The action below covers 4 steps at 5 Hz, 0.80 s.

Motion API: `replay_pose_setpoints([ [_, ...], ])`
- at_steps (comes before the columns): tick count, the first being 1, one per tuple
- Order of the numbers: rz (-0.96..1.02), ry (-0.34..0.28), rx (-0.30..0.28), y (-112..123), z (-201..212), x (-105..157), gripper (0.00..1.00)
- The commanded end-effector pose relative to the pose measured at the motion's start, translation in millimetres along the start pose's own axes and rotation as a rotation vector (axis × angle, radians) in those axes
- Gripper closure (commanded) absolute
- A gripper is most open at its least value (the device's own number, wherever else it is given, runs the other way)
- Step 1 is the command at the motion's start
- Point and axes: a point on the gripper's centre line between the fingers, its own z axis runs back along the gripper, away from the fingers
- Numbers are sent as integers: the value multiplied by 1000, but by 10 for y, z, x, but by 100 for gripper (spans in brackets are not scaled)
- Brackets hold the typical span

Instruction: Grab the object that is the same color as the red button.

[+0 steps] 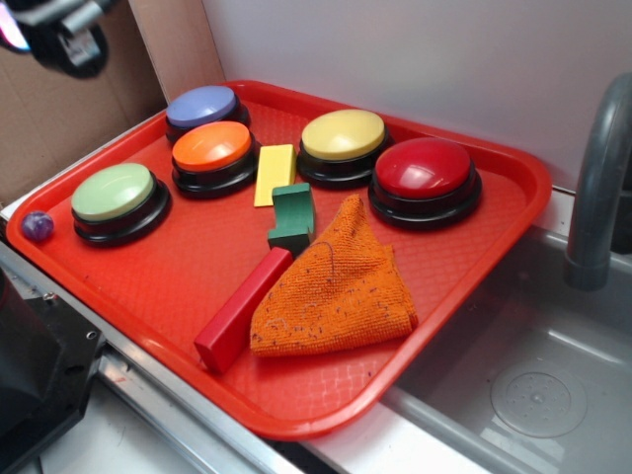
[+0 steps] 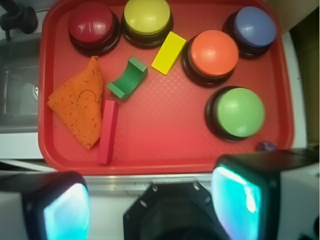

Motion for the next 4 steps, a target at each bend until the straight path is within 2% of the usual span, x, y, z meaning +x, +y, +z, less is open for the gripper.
replay_pose_setpoints([
  [1,69,-56,-18,-133,-411,156,0],
  [2,118,-47,18,-203,-674,203,0],
  [3,119,-27,5,-246,-890,235,0],
  [4,136,21,36,-294,-1128,268,0],
])
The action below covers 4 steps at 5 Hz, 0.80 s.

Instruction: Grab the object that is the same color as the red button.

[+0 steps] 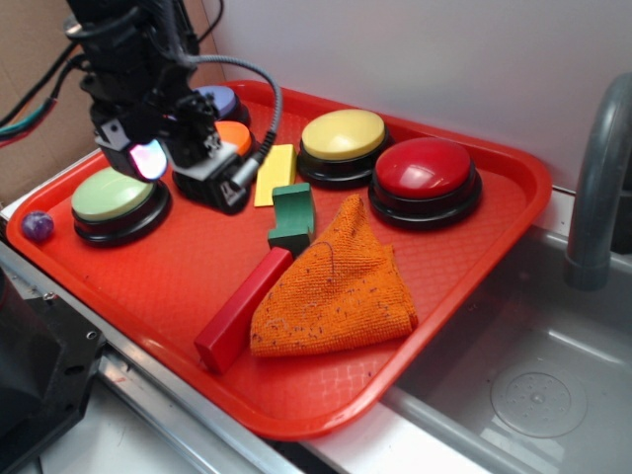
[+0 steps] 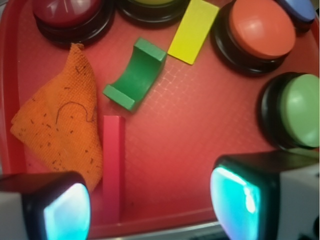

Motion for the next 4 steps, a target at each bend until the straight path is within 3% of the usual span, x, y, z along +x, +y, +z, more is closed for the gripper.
replay_pose_setpoints([
  [1,34,31,5,-82,-404,74,0],
  [3,66,21,18,-195,-668,55,0],
  [4,64,49,27,-204,-762,37,0],
])
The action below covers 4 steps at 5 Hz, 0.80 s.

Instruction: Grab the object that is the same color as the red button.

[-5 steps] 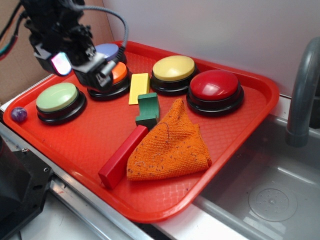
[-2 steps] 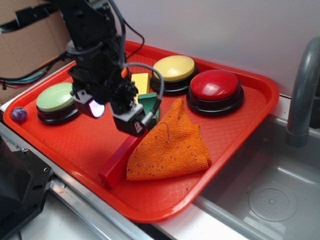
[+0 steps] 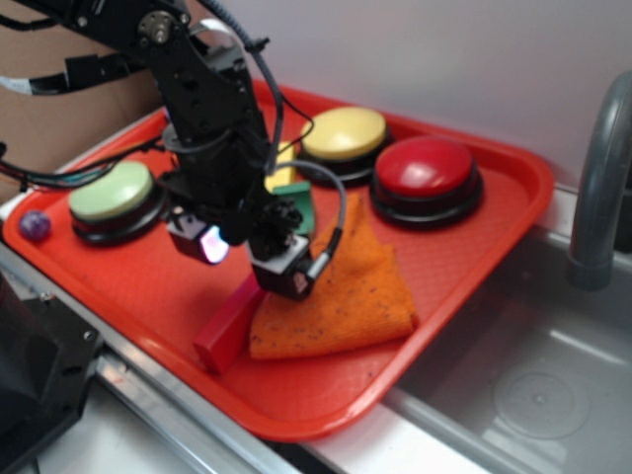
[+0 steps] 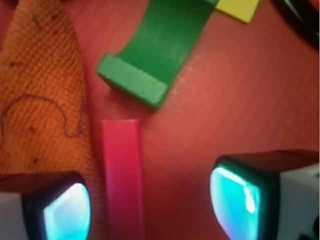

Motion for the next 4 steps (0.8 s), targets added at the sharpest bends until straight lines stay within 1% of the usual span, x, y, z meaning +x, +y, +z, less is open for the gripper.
replay_pose_setpoints([
  [1,-12,26,9,-29,-134,9,0],
  [2,-16,50,32,16,-208,-2,0],
  [3,-54,40,8,29,-179,-3,0],
  [4,-47,50,-2,27,-169,-7,100],
])
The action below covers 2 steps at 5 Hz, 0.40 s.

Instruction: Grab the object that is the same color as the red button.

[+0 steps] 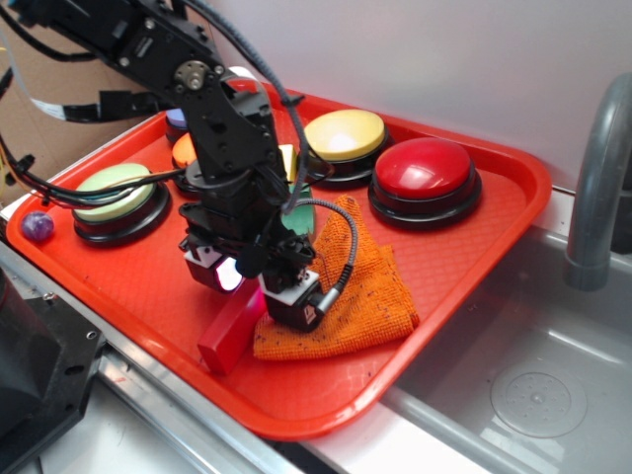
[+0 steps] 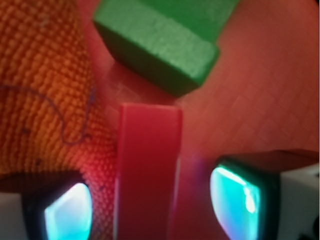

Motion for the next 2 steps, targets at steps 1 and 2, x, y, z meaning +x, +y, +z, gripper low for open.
replay_pose_setpoints([
  [1,11,-3,-18,40,90,16,100],
  [2,37,-6,-33,106,169,46,100],
])
